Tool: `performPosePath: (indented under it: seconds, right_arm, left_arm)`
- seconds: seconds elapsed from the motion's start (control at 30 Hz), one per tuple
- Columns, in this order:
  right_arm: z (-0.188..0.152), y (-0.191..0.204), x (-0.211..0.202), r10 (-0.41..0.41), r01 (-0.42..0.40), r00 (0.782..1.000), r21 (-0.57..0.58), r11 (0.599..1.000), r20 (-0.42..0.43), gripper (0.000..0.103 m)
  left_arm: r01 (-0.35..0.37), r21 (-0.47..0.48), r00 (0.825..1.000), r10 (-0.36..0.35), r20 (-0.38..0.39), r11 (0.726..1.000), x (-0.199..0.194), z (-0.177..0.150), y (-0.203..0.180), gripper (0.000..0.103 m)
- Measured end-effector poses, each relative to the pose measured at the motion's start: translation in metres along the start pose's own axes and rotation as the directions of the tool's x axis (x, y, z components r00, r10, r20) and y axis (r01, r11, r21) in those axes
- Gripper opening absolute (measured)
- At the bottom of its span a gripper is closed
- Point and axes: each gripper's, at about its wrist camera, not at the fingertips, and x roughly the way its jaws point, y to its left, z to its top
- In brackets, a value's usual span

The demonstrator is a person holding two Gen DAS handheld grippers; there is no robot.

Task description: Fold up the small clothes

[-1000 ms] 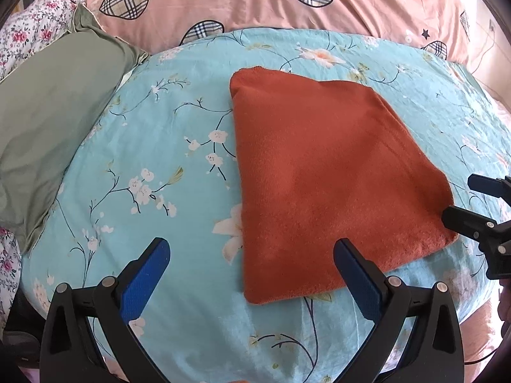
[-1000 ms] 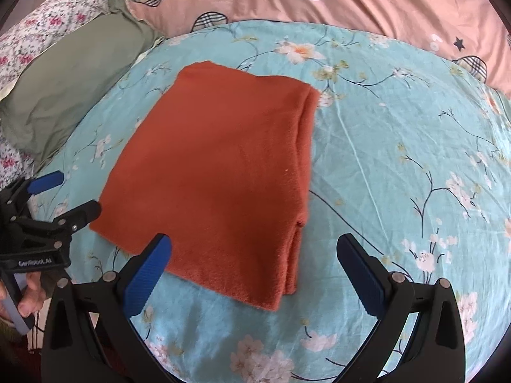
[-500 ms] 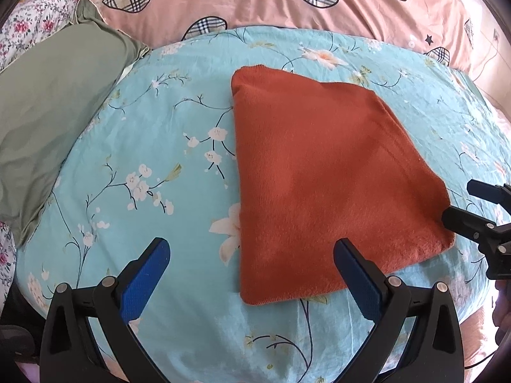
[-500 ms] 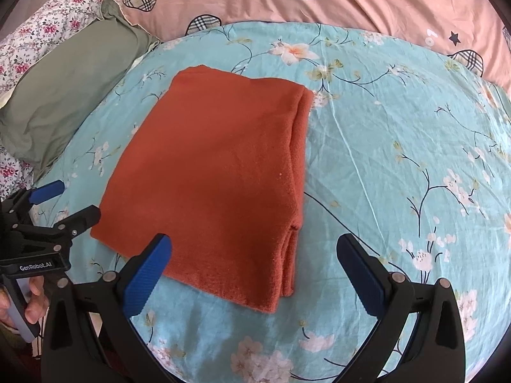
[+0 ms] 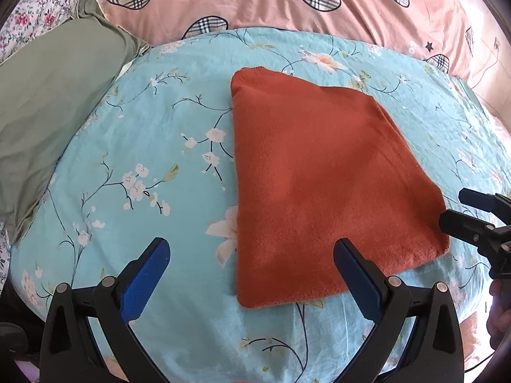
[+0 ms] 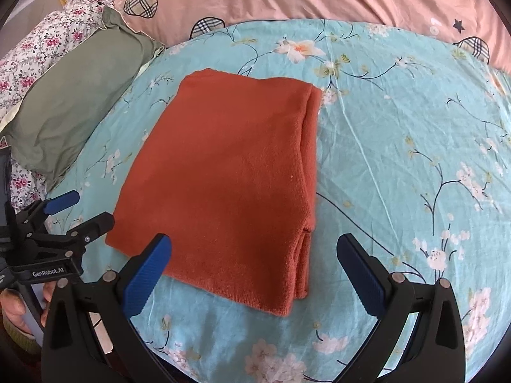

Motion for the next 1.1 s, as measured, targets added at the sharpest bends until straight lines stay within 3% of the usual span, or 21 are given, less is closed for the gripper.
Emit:
performPosePath:
  seconds: [0.23,0.4,0.7,1.1]
  right_arm:
    - [0.001,0.001,0.007,-0.026,0.026,1.0,-0.031,0.999,-0.012,0.103]
    - [0.003,0.004,0.008,-0.087,0.087,0.996,-0.059,0.994,-0.001,0.103]
    - [0.004,0.003,0.01,-0.082,0.082,0.997,-0.056,0.995,-0.002,0.103]
    - [0.006,0.005,0.008,-0.075,0.075,0.997,-0.058,0.995,0.0,0.103]
  left_arm:
    - [0.003,0.006,1.0,-0.003,0.007,1.0,0.001,0.003,-0.001,0.103]
    - [0.001,0.007,1.0,-0.001,0.014,1.0,0.001,0.006,-0.002,0.102]
    - [-0.02,0.031,0.999,0.019,0.035,0.999,0.0,0.011,-0.005,0.102]
    - [0.011,0.02,0.999,-0.012,0.034,1.0,0.0,0.014,-0.004,0.102]
